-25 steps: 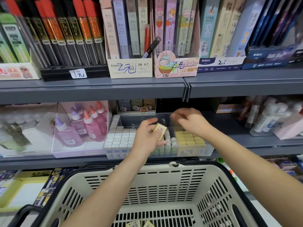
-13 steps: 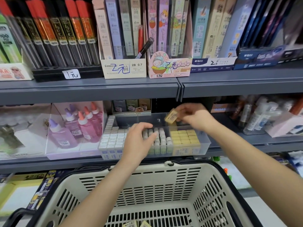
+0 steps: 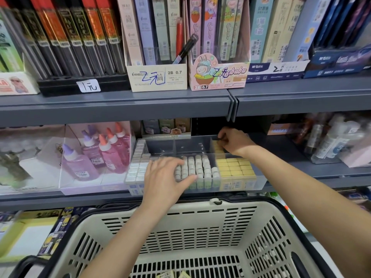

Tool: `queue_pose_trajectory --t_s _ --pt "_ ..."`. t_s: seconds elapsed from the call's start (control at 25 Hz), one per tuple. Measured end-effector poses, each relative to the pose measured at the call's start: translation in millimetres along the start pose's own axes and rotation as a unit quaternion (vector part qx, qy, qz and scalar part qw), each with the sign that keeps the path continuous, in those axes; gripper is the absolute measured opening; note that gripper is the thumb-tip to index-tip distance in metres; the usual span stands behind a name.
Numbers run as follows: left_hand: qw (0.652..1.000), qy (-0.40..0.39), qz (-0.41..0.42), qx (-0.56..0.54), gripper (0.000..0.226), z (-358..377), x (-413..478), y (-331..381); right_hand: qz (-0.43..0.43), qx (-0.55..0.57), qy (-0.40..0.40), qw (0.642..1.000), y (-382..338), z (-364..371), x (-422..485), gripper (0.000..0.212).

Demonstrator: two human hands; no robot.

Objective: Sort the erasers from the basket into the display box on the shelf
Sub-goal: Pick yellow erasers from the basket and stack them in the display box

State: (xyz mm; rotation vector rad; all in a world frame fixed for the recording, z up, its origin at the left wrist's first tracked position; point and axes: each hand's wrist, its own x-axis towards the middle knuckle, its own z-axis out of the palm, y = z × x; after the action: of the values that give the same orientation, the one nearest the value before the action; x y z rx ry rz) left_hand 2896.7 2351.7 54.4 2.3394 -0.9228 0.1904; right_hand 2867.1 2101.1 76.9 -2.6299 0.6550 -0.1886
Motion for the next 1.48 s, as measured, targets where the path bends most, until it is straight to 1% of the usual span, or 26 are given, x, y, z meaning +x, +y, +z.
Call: queue_pose_trajectory --t_s 0.04,0.16,0.24,0.32,0.4,0.44,0.52,0.56,0.6,0.68,0.76,0.8,0.84,0.92,1.0,1.08,1.16,1.2,1.28,1.4,1.48 --pt "1.0 -0.001 0.001 -0.01 0.048 -1 -2 0 0.002 -0.005 -0.012 1.0 2 1 0 0.015" --pt "0.997 0.007 0.005 -0.07 0.038 -8 -13 2 -0.003 0.006 -0.03 1.0 2 -6 -3 0.017" --pt "0.993 0.011 0.006 -0.121 0.027 -17 -26 5 -0.009 0.033 -0.007 0.999 -2 -16 -13 0.017" --pt "0.988 0.01 0.009 -0.156 0.019 -29 -43 7 -0.017 0.082 0.034 0.996 -11 -24 -33 0.018" --pt "0.982 0.001 0.013 -0.19 0.011 -36 -65 4 -0.047 0.13 0.062 0.988 -23 -24 -66 0.016" --pt "0.979 -0.015 0.011 -0.205 0.01 -38 -77 2 -0.068 0.154 0.063 0.984 -31 -19 -87 0.015" --pt "0.973 -0.064 -0.001 -0.22 0.004 -37 -96 -6 -0.114 0.203 0.036 0.972 -48 -7 -129 0.015" --pt "0.972 -0.088 -0.012 -0.216 0.002 -32 -106 -13 -0.131 0.223 0.003 0.966 -57 3 -148 0.014" --pt "0.973 -0.107 -0.026 -0.205 0.007 -25 -111 -20 -0.143 0.229 -0.035 0.962 -65 15 -164 0.012" --pt "0.966 -0.16 -0.072 -0.189 0.01 -6 -120 -39 -0.164 0.193 -0.096 0.963 -77 44 -187 0.01" --pt "0.946 -0.252 -0.132 -0.158 0.009 15 -128 -56 -0.176 0.118 -0.15 0.966 -82 81 -197 0.011" --pt "0.931 -0.305 -0.155 -0.124 0.013 26 -133 -63 -0.168 0.069 -0.181 0.967 -80 102 -200 0.011" --pt "0.919 -0.351 -0.163 -0.079 0.023 36 -140 -70 -0.151 0.016 -0.213 0.965 -76 122 -202 0.012" --pt "0.898 -0.411 -0.158 0.0 0.043 52 -156 -82 -0.11 -0.078 -0.269 0.954 -63 159 -210 0.016" --pt "0.889 -0.434 -0.142 0.04 0.051 61 -170 -90 -0.083 -0.114 -0.31 0.94 -49 185 -218 0.032" --pt "0.888 -0.443 -0.114 0.058 0.057 66 -178 -96 -0.085 -0.104 -0.345 0.929 -38 201 -223 0.05" --pt "0.896 -0.425 -0.11 0.059 0.058 70 -184 -99 -0.096 -0.087 -0.364 0.922 -33 210 -226 0.06" --pt "0.904 -0.409 -0.115 0.059 0.056 72 -185 -100 -0.099 -0.082 -0.363 0.923 -31 213 -226 0.063" --pt "0.91 -0.386 -0.139 0.057 0.049 76 -187 -99 -0.085 -0.069 -0.35 0.93 -27 216 -226 0.061" --pt "0.895 -0.391 -0.211 0.027 0.04 79 -189 -98 -0.052 -0.046 -0.329 0.942 -22 211 -222 0.061" --pt "0.883 -0.396 -0.253 -0.002 0.031 79 -187 -97 -0.074 -0.026 -0.33 0.941 -23 210 -222 0.061"
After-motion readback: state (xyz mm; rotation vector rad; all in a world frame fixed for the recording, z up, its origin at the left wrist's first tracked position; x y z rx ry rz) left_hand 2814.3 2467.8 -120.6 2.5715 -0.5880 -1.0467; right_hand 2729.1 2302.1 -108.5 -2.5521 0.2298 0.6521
